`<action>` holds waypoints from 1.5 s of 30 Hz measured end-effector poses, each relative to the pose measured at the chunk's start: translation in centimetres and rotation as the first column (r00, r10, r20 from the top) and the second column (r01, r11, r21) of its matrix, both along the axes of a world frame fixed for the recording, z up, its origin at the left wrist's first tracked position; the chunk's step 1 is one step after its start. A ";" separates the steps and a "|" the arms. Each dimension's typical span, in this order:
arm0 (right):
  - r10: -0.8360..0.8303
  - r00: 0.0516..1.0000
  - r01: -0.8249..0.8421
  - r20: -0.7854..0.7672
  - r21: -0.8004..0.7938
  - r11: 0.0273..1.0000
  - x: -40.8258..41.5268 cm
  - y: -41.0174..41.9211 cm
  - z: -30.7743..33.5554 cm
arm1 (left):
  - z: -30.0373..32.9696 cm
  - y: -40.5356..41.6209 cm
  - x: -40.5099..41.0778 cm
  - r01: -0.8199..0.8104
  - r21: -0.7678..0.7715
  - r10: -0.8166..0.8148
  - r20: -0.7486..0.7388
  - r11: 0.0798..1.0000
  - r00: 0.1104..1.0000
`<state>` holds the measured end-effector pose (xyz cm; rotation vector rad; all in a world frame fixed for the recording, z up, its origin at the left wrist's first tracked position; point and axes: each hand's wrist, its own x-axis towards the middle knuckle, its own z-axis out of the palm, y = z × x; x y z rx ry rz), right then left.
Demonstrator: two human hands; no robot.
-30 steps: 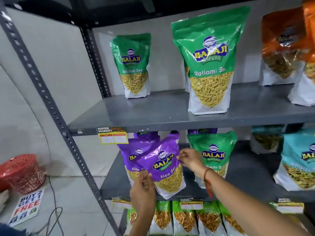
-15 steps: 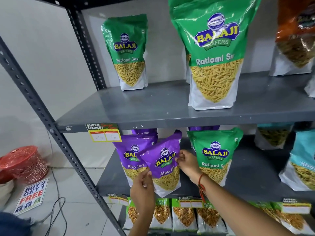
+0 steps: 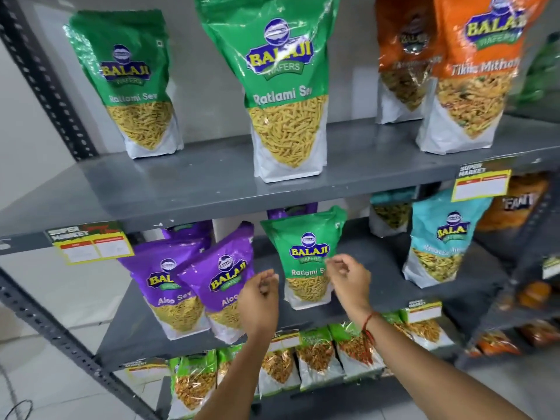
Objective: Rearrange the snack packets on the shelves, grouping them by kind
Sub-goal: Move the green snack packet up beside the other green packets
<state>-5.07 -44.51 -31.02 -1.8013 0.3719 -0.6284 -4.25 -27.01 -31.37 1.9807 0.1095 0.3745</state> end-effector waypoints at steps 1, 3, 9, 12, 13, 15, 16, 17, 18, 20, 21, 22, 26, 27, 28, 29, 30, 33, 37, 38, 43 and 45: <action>-0.065 0.998 0.066 -0.025 0.027 0.997 0.5 -1.2 -0.5 | 0.0 -0.5 0.7 0.025 0.030 -0.024 -0.038 0.999 0.999; -0.088 0.989 0.097 -0.121 0.073 0.993 1.9 -3.0 -1.6 | -0.2 -1.2 2.1 0.060 0.065 -0.053 -0.105 0.996 0.993; 0.110 0.974 -0.072 -0.198 0.188 0.980 5.2 -3.9 -3.1 | -1.6 -2.5 5.4 0.079 0.031 -0.070 -0.212 0.996 0.975; 0.056 0.985 -0.034 -0.165 0.129 0.991 5.4 -4.2 -3.0 | -1.8 -2.9 6.2 0.077 0.093 -0.055 -0.218 0.993 0.974; 0.051 0.985 -0.032 -0.164 0.120 0.992 5.2 -4.4 -2.9 | -1.8 -3.0 6.1 0.071 0.106 -0.048 -0.211 0.992 0.976; 0.054 0.988 -0.037 -0.147 0.116 0.993 4.6 -4.7 -2.9 | -1.8 -3.1 5.5 0.052 0.111 -0.033 -0.171 0.992 0.985; 0.053 0.989 -0.038 -0.135 0.112 0.993 4.2 -4.8 -2.9 | -1.8 -3.2 5.1 0.041 0.106 -0.025 -0.147 0.994 0.989; 0.050 0.989 -0.037 -0.136 0.101 0.994 3.7 -5.0 -2.9 | -1.6 -3.3 4.5 0.035 0.097 -0.023 -0.127 0.995 0.992; 0.049 0.990 -0.038 -0.136 0.083 0.996 3.1 -5.0 -2.8 | -1.6 -3.4 3.9 0.036 0.093 -0.026 -0.108 0.995 0.994; 0.038 0.990 -0.035 -0.139 0.026 0.999 1.6 -5.2 -2.4 | -1.3 -3.4 2.6 0.044 0.073 -0.039 -0.072 0.996 0.997; 0.034 0.990 -0.035 -0.138 -0.006 0.999 0.8 -5.3 -2.1 | -1.1 -3.3 1.8 0.050 0.059 -0.046 -0.058 0.997 0.997; 0.035 0.991 -0.040 -0.132 -0.038 0.998 -0.1 -5.3 -1.7 | -0.9 -3.2 1.0 0.052 0.053 -0.050 -0.047 0.997 0.998; 0.066 0.997 -0.074 -0.050 -0.158 0.985 -4.0 -4.4 0.6 | 1.3 -1.8 -3.3 0.023 0.038 -0.025 0.049 0.999 0.998; 0.075 0.997 -0.076 -0.014 -0.175 0.982 -5.0 -3.7 1.5 | 2.2 -1.2 -4.4 0.006 0.034 -0.009 0.083 0.999 0.997; 0.085 0.996 -0.078 0.025 -0.188 0.979 -5.9 -2.9 2.5 | 3.2 -0.5 -5.5 -0.019 0.025 0.016 0.114 0.999 0.993; 0.094 0.993 -0.080 0.064 -0.198 0.977 -6.8 -2.0 3.7 | 4.3 0.2 -6.5 -0.044 0.006 0.042 0.145 0.999 0.989; 0.103 0.989 -0.080 0.105 -0.208 0.975 -7.4 -1.0 4.9 | 5.4 1.1 -7.2 -0.063 -0.026 0.066 0.180 0.998 0.982; 0.151 0.963 -0.101 0.222 -0.223 0.970 -8.2 2.0 8.8 | 9.0 4.0 -8.4 -0.079 -0.135 0.116 0.296 0.988 0.948; 0.257 0.890 -0.173 0.377 -0.244 0.954 -6.9 7.2 15.3 | 16.0 9.1 -8.5 -0.118 -0.207 0.199 0.435 0.971 0.878; 0.281 0.871 -0.192 0.404 -0.247 0.950 -6.4 8.4 17.0 | 17.7 10.4 -8.1 -0.124 -0.226 0.217 0.456 0.966 0.863; 0.348 0.773 -0.211 0.531 -0.302 0.930 -2.2 13.6 25.1 | 25.4 16.0 -4.9 -0.186 -0.222 0.281 0.558 0.957 0.781; 0.348 0.751 -0.197 0.561 -0.313 0.929 -0.1 15.2 27.5 | 28.2 17.5 -3.6 -0.206 -0.191 0.279 0.576 0.960 0.768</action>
